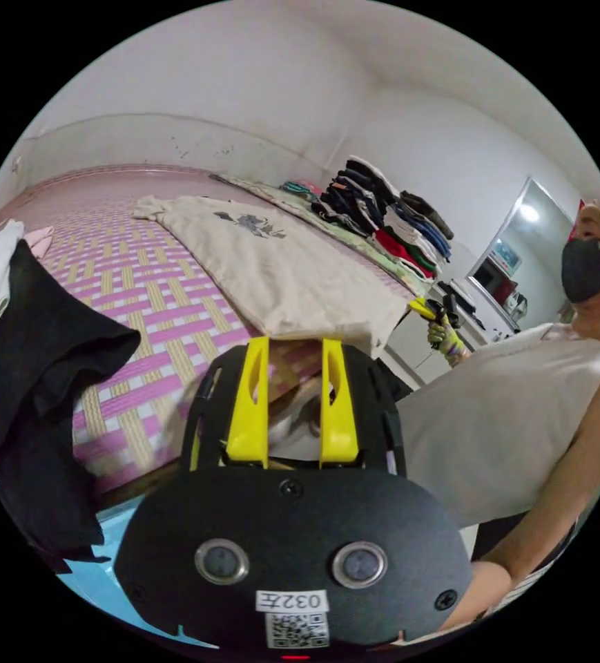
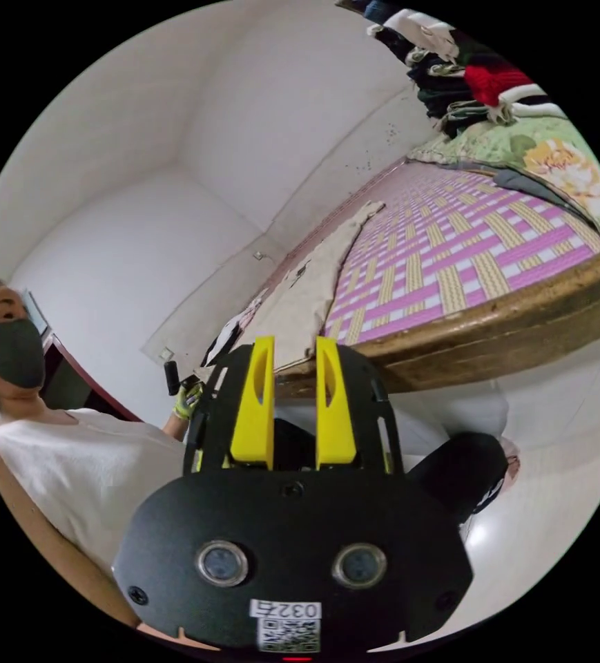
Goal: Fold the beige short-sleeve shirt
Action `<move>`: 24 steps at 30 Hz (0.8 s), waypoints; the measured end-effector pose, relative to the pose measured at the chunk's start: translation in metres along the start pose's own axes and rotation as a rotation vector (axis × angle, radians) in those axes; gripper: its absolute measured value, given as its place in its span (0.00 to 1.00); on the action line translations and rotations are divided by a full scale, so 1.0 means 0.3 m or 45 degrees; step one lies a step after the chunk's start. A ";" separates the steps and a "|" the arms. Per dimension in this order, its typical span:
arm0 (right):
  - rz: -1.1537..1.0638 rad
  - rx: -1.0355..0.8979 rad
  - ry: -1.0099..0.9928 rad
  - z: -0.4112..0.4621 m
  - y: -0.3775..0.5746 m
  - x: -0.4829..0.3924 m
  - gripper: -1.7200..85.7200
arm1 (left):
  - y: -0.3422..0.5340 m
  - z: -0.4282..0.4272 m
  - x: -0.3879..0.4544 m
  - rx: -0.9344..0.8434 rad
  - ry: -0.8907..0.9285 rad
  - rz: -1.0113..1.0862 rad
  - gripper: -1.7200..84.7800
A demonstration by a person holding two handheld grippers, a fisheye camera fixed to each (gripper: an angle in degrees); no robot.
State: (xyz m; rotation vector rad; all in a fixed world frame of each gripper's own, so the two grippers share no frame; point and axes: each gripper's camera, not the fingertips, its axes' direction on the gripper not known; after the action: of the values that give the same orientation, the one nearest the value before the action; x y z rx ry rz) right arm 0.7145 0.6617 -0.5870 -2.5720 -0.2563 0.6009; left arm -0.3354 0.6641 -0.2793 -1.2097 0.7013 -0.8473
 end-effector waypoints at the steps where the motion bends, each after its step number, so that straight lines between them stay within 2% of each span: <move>1: 0.009 0.012 -0.017 -0.007 -0.004 -0.005 0.12 | 0.007 -0.025 0.007 0.031 0.007 0.011 0.10; 3: 0.044 0.057 -0.028 -0.020 -0.019 -0.031 0.13 | 0.028 -0.104 0.024 0.155 0.023 0.000 0.09; 8: -0.003 0.009 0.122 0.059 -0.100 -0.129 0.13 | -0.040 -0.122 0.054 0.219 0.007 -0.082 0.07; 11: 0.001 -0.077 0.224 0.154 -0.168 -0.183 0.12 | -0.151 -0.063 0.052 0.112 -0.014 -0.201 0.04; 14: -0.042 -0.106 0.359 0.228 -0.206 -0.260 0.10 | -0.262 -0.015 0.100 0.036 -0.059 -0.155 0.01; 17: -0.101 -0.169 0.459 0.299 -0.226 -0.331 0.04 | -0.357 0.055 0.114 -0.113 -0.163 -0.175 0.01; 20: -0.110 -0.178 0.472 0.317 -0.223 -0.385 0.01 | -0.411 0.098 0.129 -0.236 -0.279 -0.193 0.01; 24: -0.076 -0.156 0.393 0.265 -0.180 -0.442 0.01 | -0.424 0.085 0.183 -0.297 -0.270 -0.139 0.01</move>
State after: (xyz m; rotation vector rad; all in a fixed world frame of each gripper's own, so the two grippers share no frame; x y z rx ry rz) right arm 0.5568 0.7038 -0.5741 -2.7168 -0.2696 0.1652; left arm -0.3085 0.6134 -0.1508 -1.5343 0.5758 -0.7268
